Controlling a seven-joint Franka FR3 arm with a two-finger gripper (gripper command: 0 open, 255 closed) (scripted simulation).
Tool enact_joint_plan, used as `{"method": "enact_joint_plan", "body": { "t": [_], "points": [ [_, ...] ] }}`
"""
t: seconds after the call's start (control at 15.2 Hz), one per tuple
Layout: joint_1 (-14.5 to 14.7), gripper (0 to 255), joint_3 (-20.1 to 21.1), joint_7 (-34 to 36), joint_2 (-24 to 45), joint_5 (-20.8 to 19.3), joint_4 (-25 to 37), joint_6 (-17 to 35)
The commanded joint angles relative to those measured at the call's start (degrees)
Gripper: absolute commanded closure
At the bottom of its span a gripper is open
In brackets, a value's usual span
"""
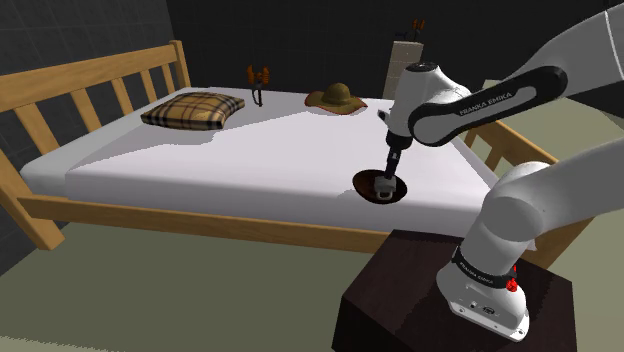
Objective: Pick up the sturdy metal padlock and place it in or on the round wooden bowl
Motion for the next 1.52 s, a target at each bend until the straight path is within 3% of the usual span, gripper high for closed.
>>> {"method": "enact_joint_plan", "body": {
  "t": [0.0, 0.53, 1.06, 1.12, 1.45],
  "points": [
    [-2.7, 0, 3.3, 5.7, 1.4, -3.9, -3.9, 6.1],
    [-7.0, 0, 4.0, 8.6, 10.0, -8.7, -5.1, 16.1],
    [-7.0, 0, 4.0, 8.6, 10.0, -8.7, -5.1, 16.1],
    [-7.0, 255, 4.0, 8.6, 10.0, -8.7, -5.1, 16.1],
    [-7.0, 255, 3.9, 8.6, 10.0, -8.7, -5.2, 16.1]
  ]
}}
